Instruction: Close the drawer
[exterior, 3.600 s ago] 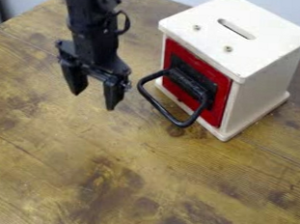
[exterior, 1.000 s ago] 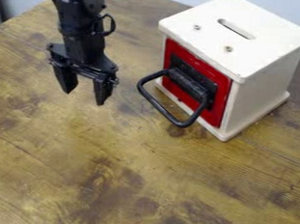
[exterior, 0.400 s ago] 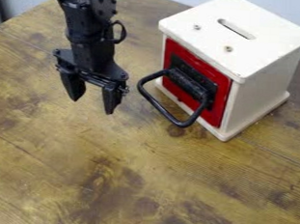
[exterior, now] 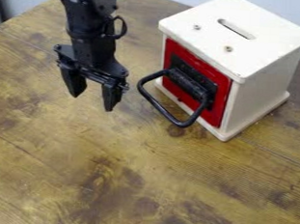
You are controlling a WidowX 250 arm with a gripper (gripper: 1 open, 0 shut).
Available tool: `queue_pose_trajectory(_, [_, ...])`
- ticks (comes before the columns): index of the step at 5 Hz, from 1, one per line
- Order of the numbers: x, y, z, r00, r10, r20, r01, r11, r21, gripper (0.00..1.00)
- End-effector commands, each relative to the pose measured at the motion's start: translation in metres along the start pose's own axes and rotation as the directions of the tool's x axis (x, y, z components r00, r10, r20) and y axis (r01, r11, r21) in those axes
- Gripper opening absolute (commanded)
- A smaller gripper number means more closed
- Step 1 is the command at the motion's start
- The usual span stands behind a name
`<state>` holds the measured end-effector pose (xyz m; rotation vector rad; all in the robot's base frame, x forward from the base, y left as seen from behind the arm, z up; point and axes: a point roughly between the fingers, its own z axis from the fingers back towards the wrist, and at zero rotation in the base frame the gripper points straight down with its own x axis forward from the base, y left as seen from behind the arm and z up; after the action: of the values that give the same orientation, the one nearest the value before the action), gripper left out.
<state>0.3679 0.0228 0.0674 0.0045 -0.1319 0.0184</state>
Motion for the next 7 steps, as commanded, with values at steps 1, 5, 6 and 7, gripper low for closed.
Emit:
queue_pose_trajectory(1, [0.013, -0.009, 0.005, 0.999, -0.031, 0.034, 0.031, 0.999, -0.008, 1.00])
queue_pose_trajectory(5, [0.014, 0.034, 0.010, 0.996, -0.066, 0.055, 0.066, 0.998, 0.003, 1.00])
queue_pose_trajectory(6, [0.010, 0.034, 0.021, 0.995, -0.072, 0.069, 0.072, 0.997, 0.007, 1.00])
queue_pose_trajectory(7, [0.006, 0.022, 0.027, 0.997, -0.051, 0.056, 0.051, 0.999, 0.008, 1.00])
